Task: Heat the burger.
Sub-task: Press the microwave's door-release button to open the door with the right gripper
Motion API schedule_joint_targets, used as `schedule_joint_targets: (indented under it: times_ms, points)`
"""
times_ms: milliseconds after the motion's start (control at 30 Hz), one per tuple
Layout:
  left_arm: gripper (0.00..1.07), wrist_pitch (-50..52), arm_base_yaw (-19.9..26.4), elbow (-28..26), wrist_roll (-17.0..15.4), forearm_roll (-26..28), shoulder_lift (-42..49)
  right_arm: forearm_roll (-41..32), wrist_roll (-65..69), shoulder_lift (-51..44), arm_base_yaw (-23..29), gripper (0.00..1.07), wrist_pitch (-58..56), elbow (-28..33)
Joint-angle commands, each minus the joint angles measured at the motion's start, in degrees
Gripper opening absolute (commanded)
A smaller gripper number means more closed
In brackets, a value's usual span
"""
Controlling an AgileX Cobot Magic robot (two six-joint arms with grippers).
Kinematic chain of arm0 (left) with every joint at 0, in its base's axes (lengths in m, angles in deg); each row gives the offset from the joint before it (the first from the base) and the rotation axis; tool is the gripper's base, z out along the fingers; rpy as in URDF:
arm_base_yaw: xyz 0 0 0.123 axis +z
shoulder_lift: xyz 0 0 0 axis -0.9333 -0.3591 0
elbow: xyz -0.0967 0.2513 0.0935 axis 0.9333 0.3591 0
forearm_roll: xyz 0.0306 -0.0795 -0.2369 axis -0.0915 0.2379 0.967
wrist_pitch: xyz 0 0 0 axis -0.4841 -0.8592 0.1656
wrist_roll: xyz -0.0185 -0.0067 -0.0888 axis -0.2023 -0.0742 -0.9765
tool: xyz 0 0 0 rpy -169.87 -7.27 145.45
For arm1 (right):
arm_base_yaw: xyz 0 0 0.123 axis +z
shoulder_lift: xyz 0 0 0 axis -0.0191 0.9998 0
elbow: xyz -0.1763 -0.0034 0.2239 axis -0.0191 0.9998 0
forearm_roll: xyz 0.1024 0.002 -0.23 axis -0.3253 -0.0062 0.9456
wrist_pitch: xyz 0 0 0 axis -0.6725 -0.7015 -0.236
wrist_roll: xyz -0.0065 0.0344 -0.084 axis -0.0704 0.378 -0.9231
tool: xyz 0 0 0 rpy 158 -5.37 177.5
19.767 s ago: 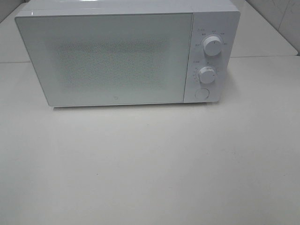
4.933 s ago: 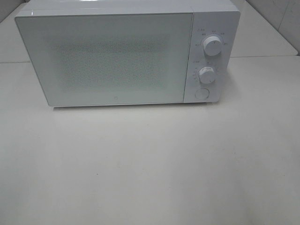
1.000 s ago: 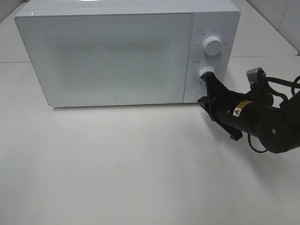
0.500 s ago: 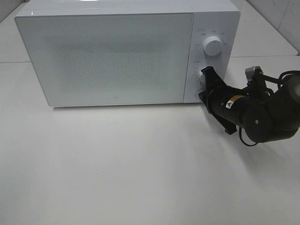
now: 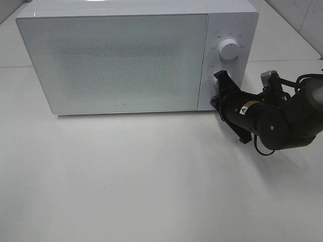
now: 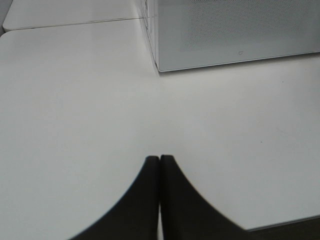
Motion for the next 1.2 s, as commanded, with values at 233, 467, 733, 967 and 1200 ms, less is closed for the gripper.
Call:
schedule_joint_targets:
  times_ms: [233,467,733,967,1200]
  points:
    - [0.0,0.7,0.1,0.1,-0.2,0.0,0.0,-1.4,-1.0,-0.5,-0.3,0.0,9.5,-3.8]
    - [0.0,0.7,0.1,0.1,-0.2,0.0,0.0,-1.4,-1.1,-0.5,-0.3,0.0,9.1,-6.2]
    - [0.0,0.7,0.1,0.1,-0.2,0.0,0.0,-1.4,-1.2,-0.5,-0.3,0.0,8.7,-9.3]
    - [0.0,0.7,0.1,0.1,-0.2,0.0,0.0,-1.4,-1.2,-0.5,-0.3,0.0,8.3,-9.5]
    - [0.0,0.7,0.1,0.1,-0.2,0.0,0.0,-1.2,-1.1,-3.0,-0.3,0.0,-2.3,-9.0]
